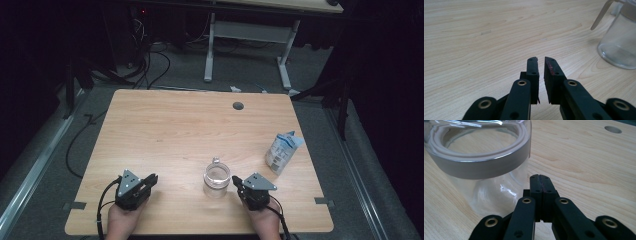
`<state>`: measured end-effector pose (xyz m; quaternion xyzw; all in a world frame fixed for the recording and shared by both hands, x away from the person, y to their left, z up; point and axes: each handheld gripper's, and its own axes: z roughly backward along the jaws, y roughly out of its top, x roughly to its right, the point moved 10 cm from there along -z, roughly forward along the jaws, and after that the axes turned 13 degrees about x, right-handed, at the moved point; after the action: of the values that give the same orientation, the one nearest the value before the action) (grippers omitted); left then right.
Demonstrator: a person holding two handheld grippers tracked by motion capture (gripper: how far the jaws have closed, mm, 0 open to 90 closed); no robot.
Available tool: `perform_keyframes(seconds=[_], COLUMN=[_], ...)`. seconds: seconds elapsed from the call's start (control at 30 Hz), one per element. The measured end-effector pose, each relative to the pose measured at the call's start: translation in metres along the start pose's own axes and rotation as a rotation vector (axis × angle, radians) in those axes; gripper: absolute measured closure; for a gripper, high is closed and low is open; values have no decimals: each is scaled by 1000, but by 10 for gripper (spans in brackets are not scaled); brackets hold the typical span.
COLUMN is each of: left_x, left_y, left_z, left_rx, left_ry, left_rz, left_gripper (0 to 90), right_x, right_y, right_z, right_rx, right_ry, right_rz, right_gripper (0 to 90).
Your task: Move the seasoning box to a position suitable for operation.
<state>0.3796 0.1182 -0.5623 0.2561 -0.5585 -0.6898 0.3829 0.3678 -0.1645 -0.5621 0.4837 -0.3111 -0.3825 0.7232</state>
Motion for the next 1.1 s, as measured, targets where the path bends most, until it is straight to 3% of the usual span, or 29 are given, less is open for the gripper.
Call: perform_keyframes(seconds=[0.47, 0.77, 0.97, 1.1], left_x=[2, -6, 1, 10], left_y=[-4, -10, -13, -12], left_z=[15, 32, 34, 27], left_rx=[-11, -2, -6, -17], left_ry=[27, 64, 53, 24], left_rz=[-19, 6, 13, 2], left_gripper=[813, 801, 799, 803], right_x=[-9, -31, -49, -41], right_y=[7, 15, 18, 18], right_z=[-16, -41, -53, -48], right_rx=[12, 9, 7, 9], right_ry=[40, 99, 147, 129], right_rz=[16, 46, 70, 64], right_gripper=[900, 899, 894, 894])
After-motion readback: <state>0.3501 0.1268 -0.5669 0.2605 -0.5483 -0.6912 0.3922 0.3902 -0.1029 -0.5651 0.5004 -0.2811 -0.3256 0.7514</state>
